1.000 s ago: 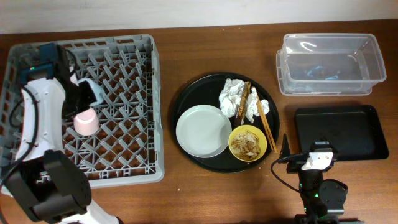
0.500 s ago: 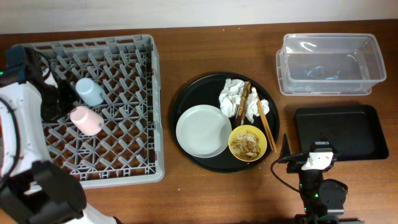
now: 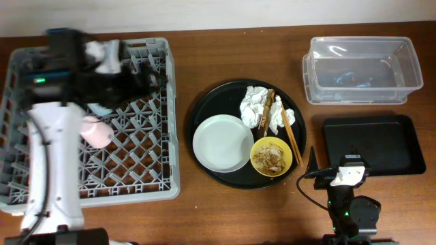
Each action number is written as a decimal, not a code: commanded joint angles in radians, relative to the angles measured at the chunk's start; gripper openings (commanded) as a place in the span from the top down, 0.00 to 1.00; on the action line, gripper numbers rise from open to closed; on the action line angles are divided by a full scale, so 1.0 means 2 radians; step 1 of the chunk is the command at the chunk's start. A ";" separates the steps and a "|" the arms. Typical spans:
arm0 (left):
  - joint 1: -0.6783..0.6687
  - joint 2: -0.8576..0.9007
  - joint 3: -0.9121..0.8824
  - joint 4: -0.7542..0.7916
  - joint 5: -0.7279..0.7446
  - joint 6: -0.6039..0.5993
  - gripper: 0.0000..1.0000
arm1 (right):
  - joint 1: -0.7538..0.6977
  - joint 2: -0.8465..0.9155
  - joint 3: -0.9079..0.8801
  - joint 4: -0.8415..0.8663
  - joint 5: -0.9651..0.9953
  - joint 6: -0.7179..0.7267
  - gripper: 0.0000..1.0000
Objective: Sort waste into correct bins and load items into the dishwasher rack
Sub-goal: 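Move the left gripper to the white plate edge on the tray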
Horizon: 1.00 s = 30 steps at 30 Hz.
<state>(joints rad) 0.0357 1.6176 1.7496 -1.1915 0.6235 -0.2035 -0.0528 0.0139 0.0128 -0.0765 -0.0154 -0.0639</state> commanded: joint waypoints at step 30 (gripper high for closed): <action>-0.341 0.221 0.002 0.116 -0.350 -0.152 0.57 | -0.003 -0.004 -0.004 -0.002 0.005 -0.003 0.01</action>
<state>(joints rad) -0.6487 2.0464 1.7496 -0.9955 0.0013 -0.3546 -0.0528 0.0139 0.0128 -0.0765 -0.0154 -0.0650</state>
